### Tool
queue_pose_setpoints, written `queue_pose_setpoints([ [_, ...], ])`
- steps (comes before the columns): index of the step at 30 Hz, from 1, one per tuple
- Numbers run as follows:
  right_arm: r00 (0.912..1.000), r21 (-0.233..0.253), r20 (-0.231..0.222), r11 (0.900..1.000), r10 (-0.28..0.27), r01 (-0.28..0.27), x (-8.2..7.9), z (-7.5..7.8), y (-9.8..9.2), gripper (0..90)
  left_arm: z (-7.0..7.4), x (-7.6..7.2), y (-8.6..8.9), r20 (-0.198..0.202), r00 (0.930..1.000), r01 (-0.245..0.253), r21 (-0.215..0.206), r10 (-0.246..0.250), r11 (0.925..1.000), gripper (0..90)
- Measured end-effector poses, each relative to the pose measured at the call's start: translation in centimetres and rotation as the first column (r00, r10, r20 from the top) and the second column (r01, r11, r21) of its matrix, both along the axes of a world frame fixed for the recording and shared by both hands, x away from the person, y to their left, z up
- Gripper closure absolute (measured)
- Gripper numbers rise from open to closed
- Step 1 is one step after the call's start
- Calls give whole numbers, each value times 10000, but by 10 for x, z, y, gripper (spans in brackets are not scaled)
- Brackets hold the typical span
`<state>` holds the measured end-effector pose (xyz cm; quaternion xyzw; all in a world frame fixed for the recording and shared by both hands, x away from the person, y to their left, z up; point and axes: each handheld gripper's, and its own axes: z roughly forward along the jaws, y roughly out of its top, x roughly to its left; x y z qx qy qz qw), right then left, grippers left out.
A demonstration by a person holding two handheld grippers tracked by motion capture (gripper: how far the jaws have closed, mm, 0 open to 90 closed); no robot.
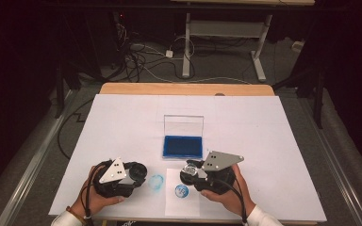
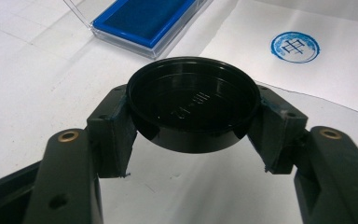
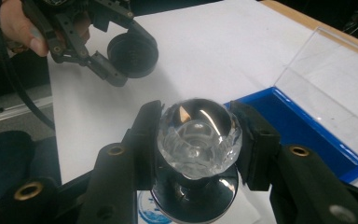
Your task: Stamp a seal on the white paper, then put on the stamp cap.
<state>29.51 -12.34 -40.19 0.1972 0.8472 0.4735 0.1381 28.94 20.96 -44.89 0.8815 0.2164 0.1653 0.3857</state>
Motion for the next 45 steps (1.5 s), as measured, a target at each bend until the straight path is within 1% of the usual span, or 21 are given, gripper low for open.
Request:
queue_pose_setpoints([
  [2,10000,26,-8,10000,-24,24,2,0,-2,570,0,1,1,-5,10000,-8,49,8,10000,365],
  [11,9995,-46,88,9996,-290,291,10,3,-13,570,-2,4,4,-58,10000,-50,12,50,10000,365],
  [23,9989,229,103,9987,-453,451,14,8,-20,570,-4,6,2,-186,9998,-19,22,19,10000,365],
  [24,9988,239,175,9987,-461,457,14,8,-21,570,-5,6,2,-188,9998,0,39,0,10000,365],
  [26,9986,307,125,9983,-508,504,14,9,-22,570,-6,6,0,-221,9998,9,84,-8,10000,365],
  [29,9985,296,145,9982,-525,521,13,9,-21,570,-7,3,-3,-164,9998,112,-25,-112,9999,365],
  [34,9983,236,202,9983,-542,537,13,9,-19,570,-10,0,-9,-210,9992,356,85,-354,9993,365],
  [37,9982,364,262,9979,-547,537,13,11,-19,570,-11,1,-10,-320,9986,408,-94,-411,9991,365],
  [38,9982,370,292,9980,-521,510,14,11,-19,570,-11,2,-11,-407,9982,424,-212,-432,9989,365],
  [40,9982,386,283,9979,-533,522,15,11,-18,570,-12,2,-12,-453,9979,449,-194,-457,9988,365],
  [43,9979,389,291,9976,-577,566,16,11,-18,570,-13,2,-17,-472,9971,587,-56,-589,9983,365],
  [45,9978,392,293,9976,-587,575,16,11,-19,570,-12,4,-21,-473,9966,668,-71,-671,9977,365],
])
